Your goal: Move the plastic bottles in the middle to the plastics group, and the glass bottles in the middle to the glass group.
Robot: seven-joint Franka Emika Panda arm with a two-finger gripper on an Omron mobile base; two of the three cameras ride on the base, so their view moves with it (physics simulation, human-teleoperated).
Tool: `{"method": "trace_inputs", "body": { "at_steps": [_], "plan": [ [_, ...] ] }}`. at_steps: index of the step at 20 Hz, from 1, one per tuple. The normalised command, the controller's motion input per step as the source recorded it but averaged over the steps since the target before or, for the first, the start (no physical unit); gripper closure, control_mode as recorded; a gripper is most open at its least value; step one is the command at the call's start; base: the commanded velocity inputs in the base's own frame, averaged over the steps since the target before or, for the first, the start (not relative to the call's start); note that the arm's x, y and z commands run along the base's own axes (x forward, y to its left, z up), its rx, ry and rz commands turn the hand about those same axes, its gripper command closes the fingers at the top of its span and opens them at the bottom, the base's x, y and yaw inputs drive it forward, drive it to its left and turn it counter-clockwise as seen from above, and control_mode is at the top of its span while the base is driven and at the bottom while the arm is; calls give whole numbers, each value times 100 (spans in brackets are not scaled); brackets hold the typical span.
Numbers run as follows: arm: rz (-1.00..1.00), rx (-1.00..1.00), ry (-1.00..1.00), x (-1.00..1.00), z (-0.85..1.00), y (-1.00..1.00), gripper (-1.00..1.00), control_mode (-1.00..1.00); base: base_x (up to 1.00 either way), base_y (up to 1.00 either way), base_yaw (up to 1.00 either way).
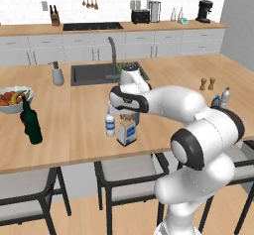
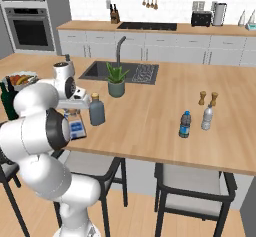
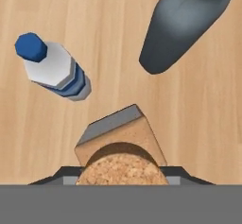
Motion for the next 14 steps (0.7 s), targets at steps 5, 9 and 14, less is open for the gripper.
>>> {"method": "trace_inputs", "body": {
  "at_steps": [5, 9, 14],
  "plan": [
    [0, 0, -1, -35, 24, 1, 100, -100, 0, 0, 0],
    [0, 0, 0, -41, 31, 31, 100, -100, 0, 0, 0],
    [0, 0, -4, -22, 6, 88, 100, -100, 0, 0, 0]
  ]
}}
